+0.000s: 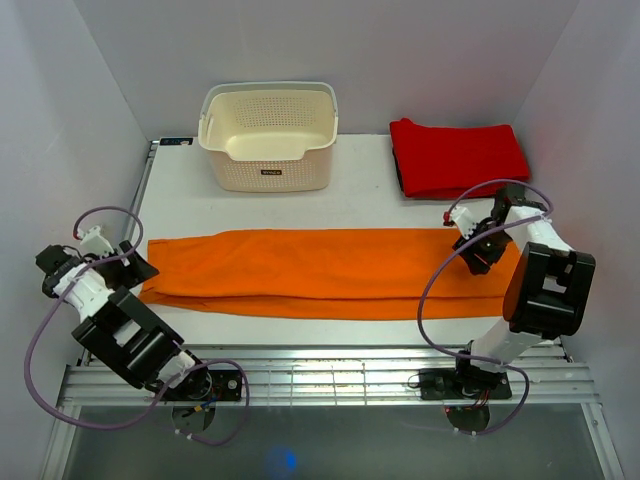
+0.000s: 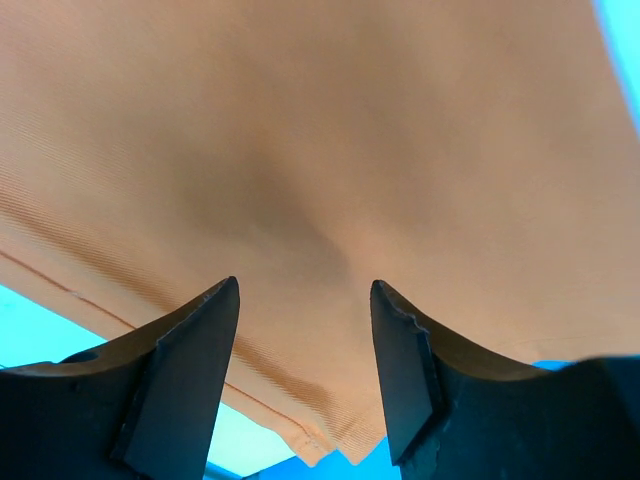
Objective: Fold and stack the trousers
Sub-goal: Fold the trousers
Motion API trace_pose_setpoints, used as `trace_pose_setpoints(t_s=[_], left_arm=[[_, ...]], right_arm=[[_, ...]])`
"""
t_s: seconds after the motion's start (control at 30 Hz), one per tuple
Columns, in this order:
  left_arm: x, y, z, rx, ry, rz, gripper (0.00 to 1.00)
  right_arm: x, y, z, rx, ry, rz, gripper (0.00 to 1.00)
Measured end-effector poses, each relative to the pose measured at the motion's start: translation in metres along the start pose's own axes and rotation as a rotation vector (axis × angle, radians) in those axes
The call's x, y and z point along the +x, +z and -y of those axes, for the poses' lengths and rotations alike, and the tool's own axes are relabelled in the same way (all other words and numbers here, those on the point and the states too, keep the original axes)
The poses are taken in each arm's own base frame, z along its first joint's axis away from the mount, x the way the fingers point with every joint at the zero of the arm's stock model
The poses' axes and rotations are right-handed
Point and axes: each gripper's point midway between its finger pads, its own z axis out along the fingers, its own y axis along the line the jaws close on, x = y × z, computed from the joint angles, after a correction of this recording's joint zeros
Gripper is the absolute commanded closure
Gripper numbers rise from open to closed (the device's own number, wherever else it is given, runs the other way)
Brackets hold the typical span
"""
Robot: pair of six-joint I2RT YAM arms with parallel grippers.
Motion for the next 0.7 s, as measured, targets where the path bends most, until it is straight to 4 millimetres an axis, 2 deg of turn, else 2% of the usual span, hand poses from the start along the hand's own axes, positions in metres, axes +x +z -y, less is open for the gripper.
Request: trace_pose_setpoints(t_s=[0.17,0.2,0.27,0.33,0.47,0.6,0.7], left_arm=[[-0.004,-0.018,0.007,-0.057,-0.074,0.026,0.2],[-0.005,-0.021,0.007,-0.069,-0.093,0.024,0.2],[-0.008,-0.026,0.003,-0.089,-0.128,0.018,0.21],[-0.012,-0.029,-0.001,-0.096,-0.167,0.003,0.22],[-0.012,-0.022,-0.019,-0.086,-0.266,-0.068,0.24],[0.012,-0.01,-0.035,-0.064,-0.369,-0.193,0.24],[0.03,-0.005,-0.037,-0.052,-0.402,-0.276,0.24]], right_arm=[[-0.062,-0.04,-0.011,0.038,-0.087,0.147,0.34],[-0.077,-0.049,-0.016,0.044,-0.114,0.183,0.31],[-0.105,-0.063,-0.032,0.035,-0.162,0.254,0.24],[-0.134,-0.072,-0.053,0.012,-0.219,0.32,0.23],[-0.191,-0.076,-0.111,-0.075,-0.347,0.415,0.21],[-0.236,-0.077,-0.162,-0.156,-0.454,0.467,0.21],[-0.263,-0.07,-0.185,-0.191,-0.505,0.487,0.21]])
